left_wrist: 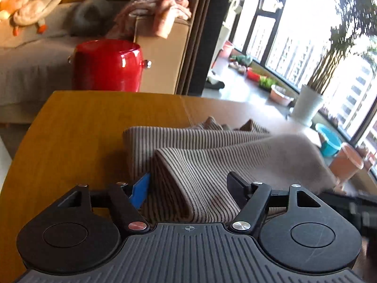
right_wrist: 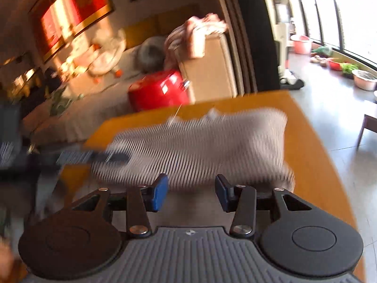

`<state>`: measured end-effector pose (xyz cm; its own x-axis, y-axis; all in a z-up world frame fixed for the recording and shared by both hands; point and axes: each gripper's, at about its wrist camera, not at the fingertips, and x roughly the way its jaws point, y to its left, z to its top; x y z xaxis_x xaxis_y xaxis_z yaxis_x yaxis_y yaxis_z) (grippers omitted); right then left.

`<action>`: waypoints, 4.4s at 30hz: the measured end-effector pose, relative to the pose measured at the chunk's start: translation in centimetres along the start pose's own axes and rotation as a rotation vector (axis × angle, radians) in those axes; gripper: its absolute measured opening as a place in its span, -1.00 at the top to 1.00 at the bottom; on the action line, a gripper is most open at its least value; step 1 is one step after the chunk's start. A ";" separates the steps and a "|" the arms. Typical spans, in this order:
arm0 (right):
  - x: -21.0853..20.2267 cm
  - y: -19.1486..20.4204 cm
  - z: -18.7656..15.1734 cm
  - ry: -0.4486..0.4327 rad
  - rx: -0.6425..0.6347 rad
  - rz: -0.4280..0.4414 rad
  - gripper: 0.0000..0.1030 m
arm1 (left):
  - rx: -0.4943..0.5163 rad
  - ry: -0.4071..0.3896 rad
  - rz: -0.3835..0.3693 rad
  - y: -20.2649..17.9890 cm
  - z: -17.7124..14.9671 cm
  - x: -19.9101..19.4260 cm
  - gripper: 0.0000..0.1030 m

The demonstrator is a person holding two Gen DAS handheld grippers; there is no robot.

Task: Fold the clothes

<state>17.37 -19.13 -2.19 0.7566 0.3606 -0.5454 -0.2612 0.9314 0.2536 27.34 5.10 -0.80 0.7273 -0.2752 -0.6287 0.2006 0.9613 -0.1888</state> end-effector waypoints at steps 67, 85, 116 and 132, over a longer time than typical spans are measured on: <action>6.1 -3.5 3.9 -0.067 0.030 -0.199 -0.38 | 0.090 -0.130 0.016 -1.7 -3.8 -0.8 -0.94; 5.9 -4.7 3.7 -0.040 0.104 -0.183 -0.84 | 0.082 -0.118 0.004 -1.6 -3.5 -0.5 -1.00; 3.2 -2.4 11.3 -0.131 -0.010 -0.133 -0.83 | 0.047 -0.115 -0.017 -0.9 -3.6 -0.4 -1.00; 16.1 -0.2 10.8 0.170 -0.141 -0.184 0.41 | 0.027 -0.117 -0.025 -0.7 -3.6 -0.5 -1.00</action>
<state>36.10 -14.03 -2.39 0.6909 0.1767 -0.7010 -0.2186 0.9753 0.0304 24.44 4.58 -3.08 0.7931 -0.2970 -0.5318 0.2357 0.9547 -0.1817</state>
